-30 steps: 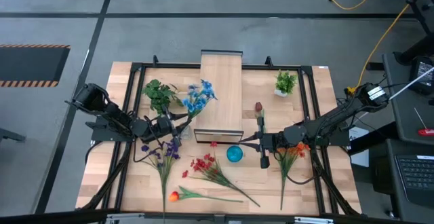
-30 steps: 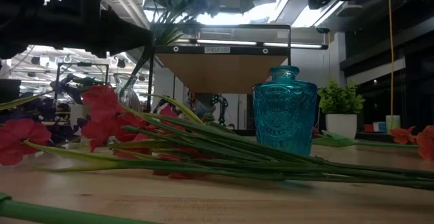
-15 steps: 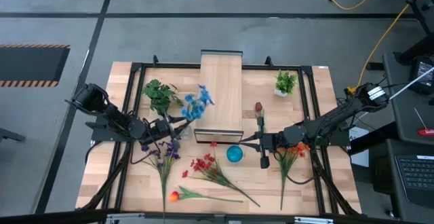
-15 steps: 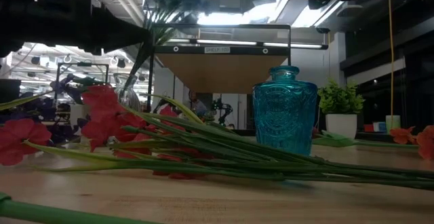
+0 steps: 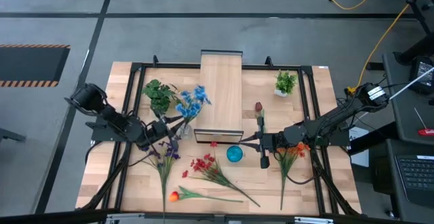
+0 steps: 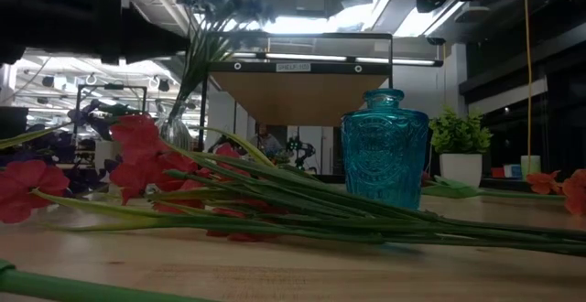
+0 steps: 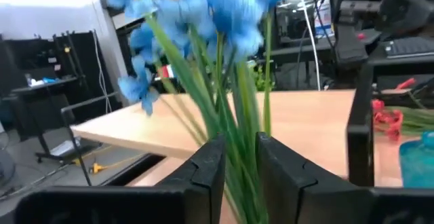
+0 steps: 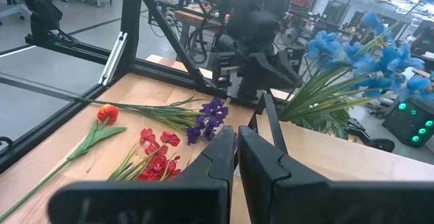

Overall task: Pick and place flowers into a vace then onto a shelf
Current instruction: Put the red flowers into the transparent vase

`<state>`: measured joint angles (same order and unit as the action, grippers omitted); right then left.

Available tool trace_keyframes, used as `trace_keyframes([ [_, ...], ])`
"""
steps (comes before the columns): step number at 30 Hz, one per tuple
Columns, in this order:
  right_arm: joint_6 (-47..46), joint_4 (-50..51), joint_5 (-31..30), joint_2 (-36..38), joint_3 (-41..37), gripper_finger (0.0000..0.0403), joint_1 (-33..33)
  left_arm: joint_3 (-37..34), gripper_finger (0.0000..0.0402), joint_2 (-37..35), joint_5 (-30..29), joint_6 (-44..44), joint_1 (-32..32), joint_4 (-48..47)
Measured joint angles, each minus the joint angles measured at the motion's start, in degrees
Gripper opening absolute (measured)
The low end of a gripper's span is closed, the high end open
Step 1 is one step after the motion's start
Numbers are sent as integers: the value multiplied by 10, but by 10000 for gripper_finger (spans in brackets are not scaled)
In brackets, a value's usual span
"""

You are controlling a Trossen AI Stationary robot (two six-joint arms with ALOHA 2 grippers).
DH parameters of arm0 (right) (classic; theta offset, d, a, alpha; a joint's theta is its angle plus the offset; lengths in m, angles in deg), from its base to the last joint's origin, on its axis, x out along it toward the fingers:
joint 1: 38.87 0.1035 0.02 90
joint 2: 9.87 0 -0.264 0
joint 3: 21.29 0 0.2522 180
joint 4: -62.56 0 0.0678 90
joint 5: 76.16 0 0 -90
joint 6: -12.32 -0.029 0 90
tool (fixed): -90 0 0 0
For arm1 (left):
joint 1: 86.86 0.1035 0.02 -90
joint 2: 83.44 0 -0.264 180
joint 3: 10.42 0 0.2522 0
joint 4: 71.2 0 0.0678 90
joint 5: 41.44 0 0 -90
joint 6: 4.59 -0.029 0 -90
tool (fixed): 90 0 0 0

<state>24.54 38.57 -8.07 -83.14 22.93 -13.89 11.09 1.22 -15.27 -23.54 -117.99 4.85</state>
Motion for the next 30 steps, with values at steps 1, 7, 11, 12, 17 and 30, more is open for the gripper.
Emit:
trace_keyframes([
  [1, 0, 0, 0, 0, 0, 26, 0, 3, 76, -7, -3, -11, -5, 0],
  [7, 1, 0, 0, 0, 0, 26, 0, 23, 72, -61, -74, -107, -57, 0],
  [11, 3, 1, -11, 0, 0, 26, 0, 30, 70, -97, -155, -152, -105, 0],
  [12, 3, 2, -15, 0, 0, 26, 0, 30, 70, -105, -174, -154, -117, 0],
  [17, 1, 3, -2, 0, 0, 14, -15, 30, 64, -123, -262, -162, -171, 0],
  [30, -45, 69, 138, 50, 0, 3, -141, 30, 2, -122, -262, -132, -247, -26],
])
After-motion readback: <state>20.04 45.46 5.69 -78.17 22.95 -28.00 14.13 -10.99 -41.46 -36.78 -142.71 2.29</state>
